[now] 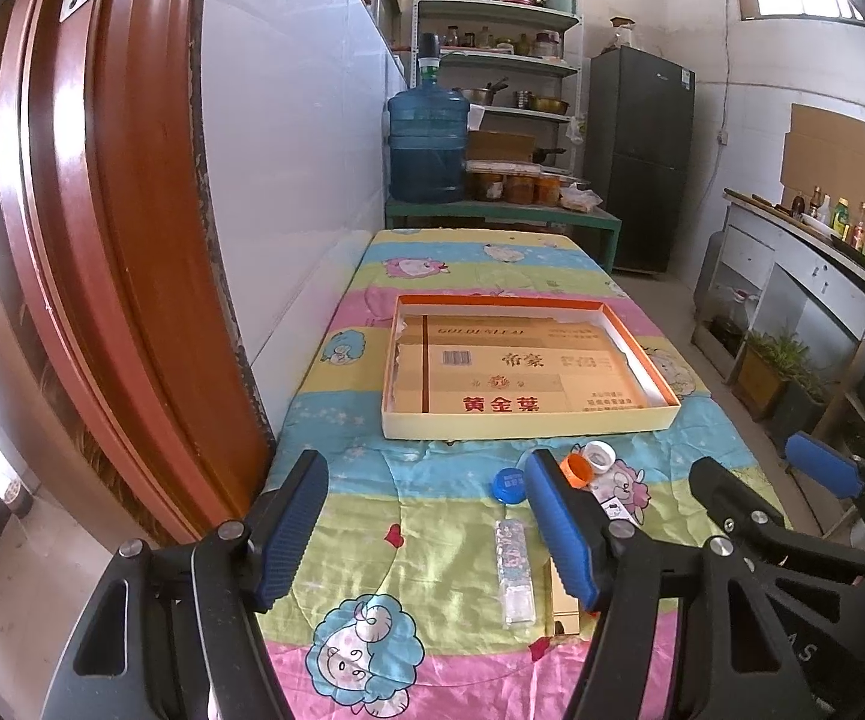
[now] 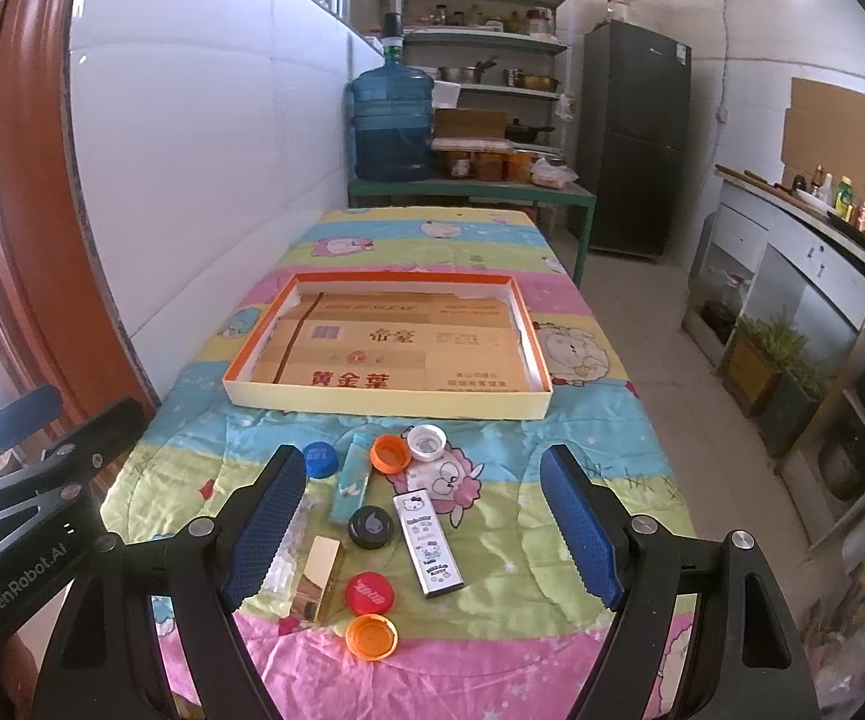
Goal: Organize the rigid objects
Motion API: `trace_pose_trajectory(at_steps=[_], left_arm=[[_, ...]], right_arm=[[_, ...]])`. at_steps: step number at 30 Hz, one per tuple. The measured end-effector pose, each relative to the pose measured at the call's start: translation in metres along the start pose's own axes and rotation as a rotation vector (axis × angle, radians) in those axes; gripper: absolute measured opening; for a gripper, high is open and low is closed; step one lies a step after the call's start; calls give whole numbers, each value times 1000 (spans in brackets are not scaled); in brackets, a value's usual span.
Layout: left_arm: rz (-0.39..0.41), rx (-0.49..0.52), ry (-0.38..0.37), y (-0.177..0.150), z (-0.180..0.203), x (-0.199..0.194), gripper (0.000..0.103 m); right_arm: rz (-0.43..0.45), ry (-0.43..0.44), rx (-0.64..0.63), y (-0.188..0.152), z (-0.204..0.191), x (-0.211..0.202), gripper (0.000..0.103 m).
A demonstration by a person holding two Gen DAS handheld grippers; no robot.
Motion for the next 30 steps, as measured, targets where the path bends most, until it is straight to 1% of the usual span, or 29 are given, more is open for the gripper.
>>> trace_pose_trajectory(at_steps=[7, 30], left_arm=[[-3, 5, 4, -1, 2, 2, 68], [-36, 20, -9, -7, 7, 12, 68]], right_arm=[[-9, -19, 28, 0, 6, 2, 82], [-27, -17, 54, -3, 12, 7, 82]])
Point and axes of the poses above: each gripper's, at about its wrist camera, not at the fingertips, and x roughly the way its jaws point, z to its right, y to its top, the point moved 3 cm from there along x, roughly the way its jaws point, and after that the axes turned 9 degrees about -z, right-handed, at the moved point
